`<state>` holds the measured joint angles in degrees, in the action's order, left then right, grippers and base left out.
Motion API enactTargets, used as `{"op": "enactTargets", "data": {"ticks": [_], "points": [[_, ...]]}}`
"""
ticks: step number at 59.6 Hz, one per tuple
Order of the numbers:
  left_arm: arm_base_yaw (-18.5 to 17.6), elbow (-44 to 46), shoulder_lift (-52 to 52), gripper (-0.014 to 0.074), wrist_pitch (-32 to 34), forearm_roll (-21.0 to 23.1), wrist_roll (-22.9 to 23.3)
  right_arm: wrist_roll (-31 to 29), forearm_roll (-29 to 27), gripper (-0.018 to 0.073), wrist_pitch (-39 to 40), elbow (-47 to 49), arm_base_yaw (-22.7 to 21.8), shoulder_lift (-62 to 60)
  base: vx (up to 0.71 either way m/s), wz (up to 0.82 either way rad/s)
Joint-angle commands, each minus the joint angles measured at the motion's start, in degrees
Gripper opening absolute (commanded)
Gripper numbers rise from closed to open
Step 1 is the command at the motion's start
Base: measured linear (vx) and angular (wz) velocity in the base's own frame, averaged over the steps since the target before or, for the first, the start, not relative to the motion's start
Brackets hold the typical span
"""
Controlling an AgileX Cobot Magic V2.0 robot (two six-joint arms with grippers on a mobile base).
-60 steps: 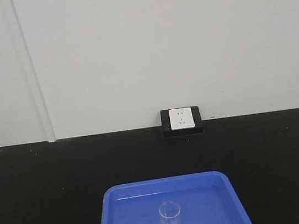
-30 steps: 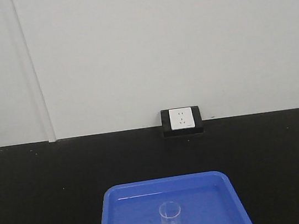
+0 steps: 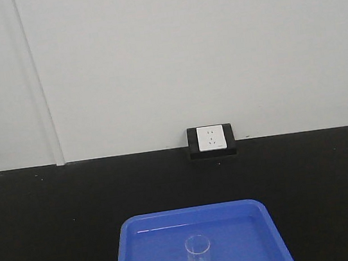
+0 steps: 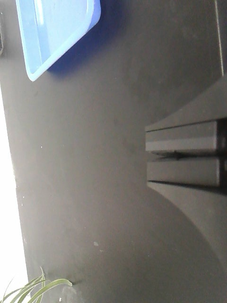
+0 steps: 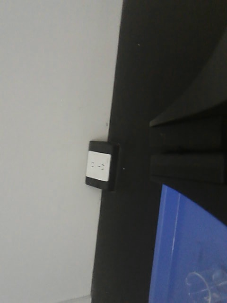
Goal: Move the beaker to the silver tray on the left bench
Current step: 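Raise the right arm toward the glass beaker in the blue tray, then lower the open right gripper around the glass beaker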
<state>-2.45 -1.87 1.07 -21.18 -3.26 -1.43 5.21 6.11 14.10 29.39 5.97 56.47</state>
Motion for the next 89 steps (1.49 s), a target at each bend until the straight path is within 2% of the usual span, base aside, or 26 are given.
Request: {"op": "enactTargets", "data": {"ticks": [1, 7, 12, 19, 23, 27, 29, 34, 40, 46, 52, 68, 76, 89], "points": [[-0.4, -1.1, 0.4, 0.0001, 4.3, 0.2, 0.1, -0.1, 0.5, 0.0018, 8.9, 2.1, -0.4, 4.2, 0.0, 0.0], [-0.4, -1.1, 0.4, 0.0001, 4.3, 0.2, 0.1, -0.1, 0.9, 0.0074, 11.0, 2.1, -0.4, 7.4, 0.0, 0.0], [-0.4, -1.1, 0.4, 0.0001, 4.3, 0.2, 0.1, -0.1, 1.1, 0.0163, 12.6, 2.1, -0.4, 9.8, 0.0, 0.0], [-0.4, -1.1, 0.4, 0.0001, 4.3, 0.2, 0.1, -0.1, 1.1, 0.0351, 14.8, 2.1, -0.4, 13.2, 0.0, 0.0], [-0.4, -1.1, 0.4, 0.0001, 4.3, 0.2, 0.1, -0.1, 1.0, 0.0488, 17.9, 2.1, -0.4, 15.4, 0.0, 0.0], [-0.4, -1.1, 0.4, 0.0001, 4.3, 0.2, 0.1, -0.1, 0.9, 0.0584, 21.1, 2.1, -0.4, 16.8, 0.0, 0.0], [-0.4, -1.1, 0.4, 0.0001, 4.3, 0.2, 0.1, 0.9, 0.9, 0.0645, 23.4, 2.1, -0.4, 17.8, 0.0, 0.0], [-0.4, -1.1, 0.4, 0.0001, 4.3, 0.2, 0.1, 5.3, 1.7, 0.0725, 28.0, 2.1, 0.3, 20.2, 0.0, 0.0], [-0.4, -1.1, 0.4, 0.0001, 4.3, 0.2, 0.1, 9.8, 5.7, 0.0725, 30.9, 2.2, 2.5, 24.3, 0.0, 0.0], [-0.4, -1.1, 0.4, 0.0001, 4.3, 0.2, 0.1, 9.9, 13.8, 0.0712, 33.5, 2.3, 5.9, 30.9, 0.0, 0.0], [-0.4, -1.1, 0.4, 0.0001, 4.3, 0.2, 0.1, 9.8, 17.8, 0.07, 35.1, 4.2, 9.1, 38.0, 0.0, 0.0], [-0.4, -1.1, 0.4, 0.0001, 4.3, 0.2, 0.1, 10.0, 17.7, 0.068, 35.4, 14.5, 14.6, 53.7, 0.0, 0.0], [-0.4, -1.1, 0.4, 0.0001, 4.3, 0.2, 0.1, 10.2, 17.8, 0.066, 35.4, 20.1, 15.2, 58.4, 0.0, 0.0], [-0.4, -1.1, 0.4, 0.0001, 4.3, 0.2, 0.1, 14.1, 17.8, 0.0599, 35.4, 29.2, 15.2, 65.4, 0.0, 0.0]]}}
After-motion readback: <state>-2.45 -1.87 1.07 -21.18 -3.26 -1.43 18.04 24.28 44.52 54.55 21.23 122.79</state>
